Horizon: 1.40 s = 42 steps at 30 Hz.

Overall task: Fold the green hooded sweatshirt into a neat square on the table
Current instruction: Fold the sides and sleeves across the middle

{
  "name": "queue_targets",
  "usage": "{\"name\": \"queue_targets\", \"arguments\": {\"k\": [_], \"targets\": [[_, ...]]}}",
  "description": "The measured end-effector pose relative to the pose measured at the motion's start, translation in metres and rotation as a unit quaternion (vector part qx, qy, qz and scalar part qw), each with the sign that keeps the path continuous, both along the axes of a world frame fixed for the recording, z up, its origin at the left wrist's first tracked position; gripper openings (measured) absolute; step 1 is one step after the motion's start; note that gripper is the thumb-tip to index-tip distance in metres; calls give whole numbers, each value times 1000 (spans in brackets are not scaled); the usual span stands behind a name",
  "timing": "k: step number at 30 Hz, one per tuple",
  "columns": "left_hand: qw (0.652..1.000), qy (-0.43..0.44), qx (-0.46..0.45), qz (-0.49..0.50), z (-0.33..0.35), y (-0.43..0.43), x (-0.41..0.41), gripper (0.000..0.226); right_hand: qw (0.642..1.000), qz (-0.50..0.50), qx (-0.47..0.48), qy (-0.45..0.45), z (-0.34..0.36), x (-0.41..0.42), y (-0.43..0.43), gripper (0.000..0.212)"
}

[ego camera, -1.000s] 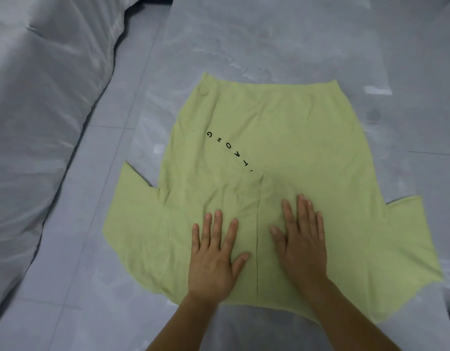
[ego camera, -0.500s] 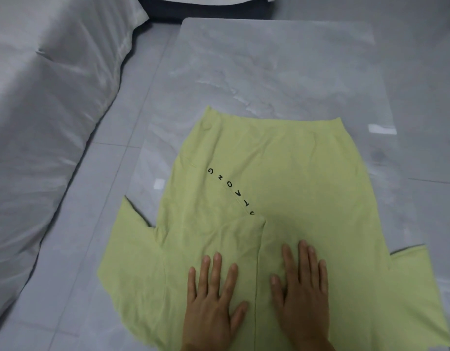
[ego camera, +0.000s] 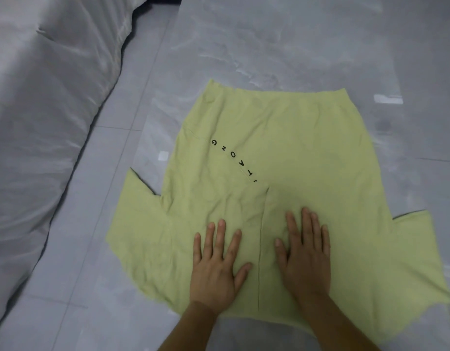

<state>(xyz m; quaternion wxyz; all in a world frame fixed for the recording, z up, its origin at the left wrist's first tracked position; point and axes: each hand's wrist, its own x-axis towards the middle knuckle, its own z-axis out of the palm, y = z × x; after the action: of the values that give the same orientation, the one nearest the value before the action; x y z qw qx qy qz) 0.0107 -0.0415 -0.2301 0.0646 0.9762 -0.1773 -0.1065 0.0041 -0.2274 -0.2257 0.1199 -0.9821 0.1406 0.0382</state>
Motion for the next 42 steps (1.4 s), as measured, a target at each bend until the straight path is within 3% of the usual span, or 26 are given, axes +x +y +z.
{"name": "queue_targets", "arguments": {"k": [3,6,8,10,12,13,14,16,19,23,25,27,28,30,32,36,39,42], "targets": [[998,12,-68,3,6,2,0,58,1000,0,-4,-10,-2,-1,-1,67],[954,8,-276,118,28,24,3,60,1000,1,-6,-13,-2,-2,-1,63],[894,-62,-347,276,43,56,10,67,1000,1,-12,-15,-2,-2,0,62],[815,-116,-323,468,53,95,26,62,1000,1,-15,-15,-2,-2,1,64],[701,-36,-310,641,54,134,45,63,1000,2,-14,-15,-1,-2,1,66],[647,42,-322,690,51,151,53,71,1000,2,-13,-16,-1,-2,1,67],[615,114,-329,707,47,164,60,79,1000,2,-13,-17,-1,-2,1,68],[602,188,-334,701,41,177,70,88,1000,2,-15,-19,-1,-3,1,68],[601,224,-363,676,39,181,84,84,1000,1,-15,-23,-1,-3,2,69],[563,235,-440,659,41,180,104,58,1000,2,-13,-22,-1,-3,2,69],[512,232,-526,638,44,181,110,42,1000,3,-13,-20,-2,-3,1,67],[434,217,-635,602,54,183,112,33,1000,2,-11,-18,-2,-3,1,67],[390,207,-684,580,57,187,109,41,1000,1,-10,-17,-1,-3,1,67],[333,179,-747,548,63,191,101,79,1000,-2,-6,-18,1,-3,2,67],[298,146,-773,540,66,190,93,88,1000,-5,-2,-16,2,-2,2,67],[194,159,-762,597,66,183,94,82,1000,-2,1,-15,2,-1,1,67],[222,173,-736,616,63,185,107,82,1000,-1,2,-17,2,-1,1,65],[266,168,-764,563,73,184,118,108,1000,4,0,-21,3,0,0,64]]}}
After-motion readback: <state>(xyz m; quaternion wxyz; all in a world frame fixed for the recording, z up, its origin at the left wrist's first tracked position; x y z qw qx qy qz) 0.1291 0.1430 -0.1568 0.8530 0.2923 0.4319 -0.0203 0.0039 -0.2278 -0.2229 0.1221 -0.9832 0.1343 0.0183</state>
